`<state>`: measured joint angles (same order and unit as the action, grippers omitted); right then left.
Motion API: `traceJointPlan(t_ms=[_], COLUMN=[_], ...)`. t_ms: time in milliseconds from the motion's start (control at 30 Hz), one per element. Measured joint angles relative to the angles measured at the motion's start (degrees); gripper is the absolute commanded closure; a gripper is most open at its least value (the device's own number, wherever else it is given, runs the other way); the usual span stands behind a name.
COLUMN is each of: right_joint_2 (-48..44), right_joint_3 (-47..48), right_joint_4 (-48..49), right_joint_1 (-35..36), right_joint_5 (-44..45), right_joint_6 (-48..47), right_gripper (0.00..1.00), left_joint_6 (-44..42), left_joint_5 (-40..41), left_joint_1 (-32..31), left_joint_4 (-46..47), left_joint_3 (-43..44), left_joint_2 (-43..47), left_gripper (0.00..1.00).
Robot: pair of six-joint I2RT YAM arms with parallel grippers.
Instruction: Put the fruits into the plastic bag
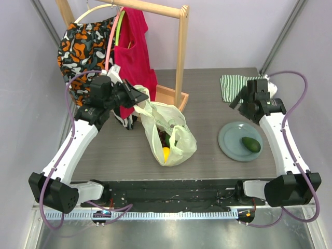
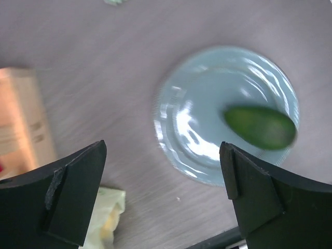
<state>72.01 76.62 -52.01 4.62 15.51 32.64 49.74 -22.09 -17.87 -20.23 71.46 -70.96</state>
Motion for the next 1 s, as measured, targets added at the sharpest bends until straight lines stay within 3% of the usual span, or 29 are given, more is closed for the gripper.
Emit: traceJointPlan(t_ms=[233,567,1000], right_joint_2=[-0.31,-2.38,1.01], right_joint_3=[-14.14,-28.61,-30.12], right_joint_4=[-2.80,1.97,10.45], right_joint_1=[-10.54,-25.16,-27.26], right_joint_5=[4.44,3.39,-1.49], right_joint_6=[13.73,22.67,26.53], right_gripper=[0.00,0.00,0.00], left_joint_6=[-1.75,-1.70,-1.66], left_joint_5=[-0.42,-2.19,-2.16], left_joint_1=[0.00,0.00,0.00], left_joint_4=[-1.27,-1.90,-1.97], left_joint_3=[0.15,0.52,0.52], left_joint_2=[-0.02,-0.39,-0.39], left_gripper=[1.00,1.00,1.00])
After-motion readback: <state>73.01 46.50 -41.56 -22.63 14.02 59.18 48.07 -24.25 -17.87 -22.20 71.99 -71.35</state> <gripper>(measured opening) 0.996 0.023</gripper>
